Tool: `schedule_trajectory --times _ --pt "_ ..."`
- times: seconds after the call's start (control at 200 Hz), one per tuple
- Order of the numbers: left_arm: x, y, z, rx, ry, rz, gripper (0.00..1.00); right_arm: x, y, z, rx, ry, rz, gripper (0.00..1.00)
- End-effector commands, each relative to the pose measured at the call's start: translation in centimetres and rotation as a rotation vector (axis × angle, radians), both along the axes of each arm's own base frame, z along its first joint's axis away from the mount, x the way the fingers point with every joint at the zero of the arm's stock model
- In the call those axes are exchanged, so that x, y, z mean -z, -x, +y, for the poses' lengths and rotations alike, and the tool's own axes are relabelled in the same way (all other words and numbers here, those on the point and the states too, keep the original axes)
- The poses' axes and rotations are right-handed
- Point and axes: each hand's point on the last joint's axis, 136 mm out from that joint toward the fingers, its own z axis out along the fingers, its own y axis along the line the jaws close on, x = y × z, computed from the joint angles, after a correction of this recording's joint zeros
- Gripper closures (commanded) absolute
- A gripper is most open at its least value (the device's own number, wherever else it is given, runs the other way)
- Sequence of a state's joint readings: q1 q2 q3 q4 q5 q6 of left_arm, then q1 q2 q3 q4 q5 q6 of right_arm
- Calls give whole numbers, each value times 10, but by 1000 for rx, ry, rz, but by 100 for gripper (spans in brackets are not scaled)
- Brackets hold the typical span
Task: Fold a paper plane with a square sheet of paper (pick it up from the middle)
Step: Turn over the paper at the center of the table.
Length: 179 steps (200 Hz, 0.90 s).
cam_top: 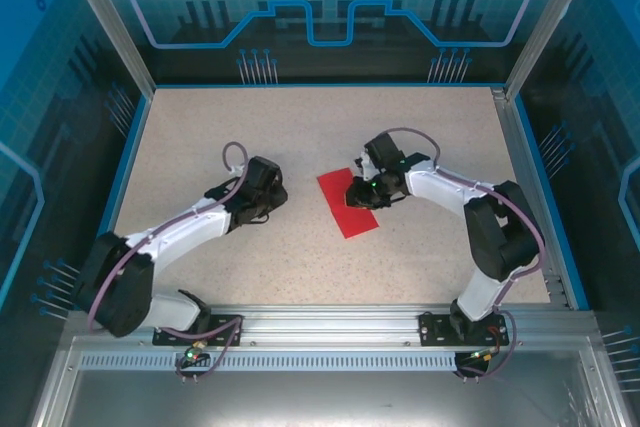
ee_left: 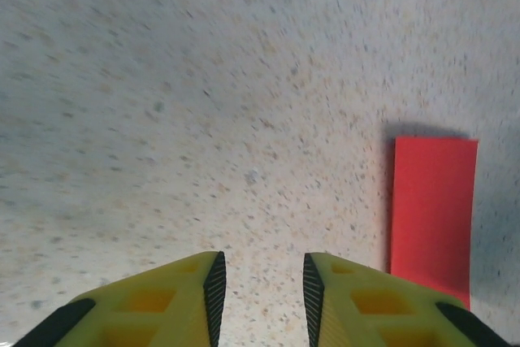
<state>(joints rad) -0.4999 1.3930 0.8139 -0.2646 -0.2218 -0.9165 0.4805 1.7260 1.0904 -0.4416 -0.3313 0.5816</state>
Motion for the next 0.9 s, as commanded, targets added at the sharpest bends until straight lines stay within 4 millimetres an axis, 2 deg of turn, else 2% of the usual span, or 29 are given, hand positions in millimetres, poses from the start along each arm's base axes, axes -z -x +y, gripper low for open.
schedule_trajectory --times 0.0,0.205,0.29,0.355,0.455,0.48,0.555,0.74,0.835,0.89 --pt "-14 -18 -43 162 117 -20 66 4 1 17 -31 -119 12 85" --pt "2 -26 -86 290 248 65 66 37 5 16 63 -120 88 87" --pt "6 -28 -98 321 286 93 66 48 10 11 118 -79 118 87" --pt "11 -28 -101 327 300 113 66 62 14 -3 214 -10 162 87" --pt "16 -31 -108 343 320 125 66 71 18 1 307 -22 189 87" --pt "16 -31 -111 352 326 127 66 82 30 -6 332 13 223 87" --pt "17 -34 -117 370 340 137 66 90 40 -10 394 64 255 86" --pt "20 -41 -133 424 373 163 66 82 41 11 436 18 235 86" --pt "26 -45 -140 438 374 192 68 57 29 23 383 -62 162 84" --pt "30 -47 -140 437 365 206 69 41 26 20 357 -66 108 81"
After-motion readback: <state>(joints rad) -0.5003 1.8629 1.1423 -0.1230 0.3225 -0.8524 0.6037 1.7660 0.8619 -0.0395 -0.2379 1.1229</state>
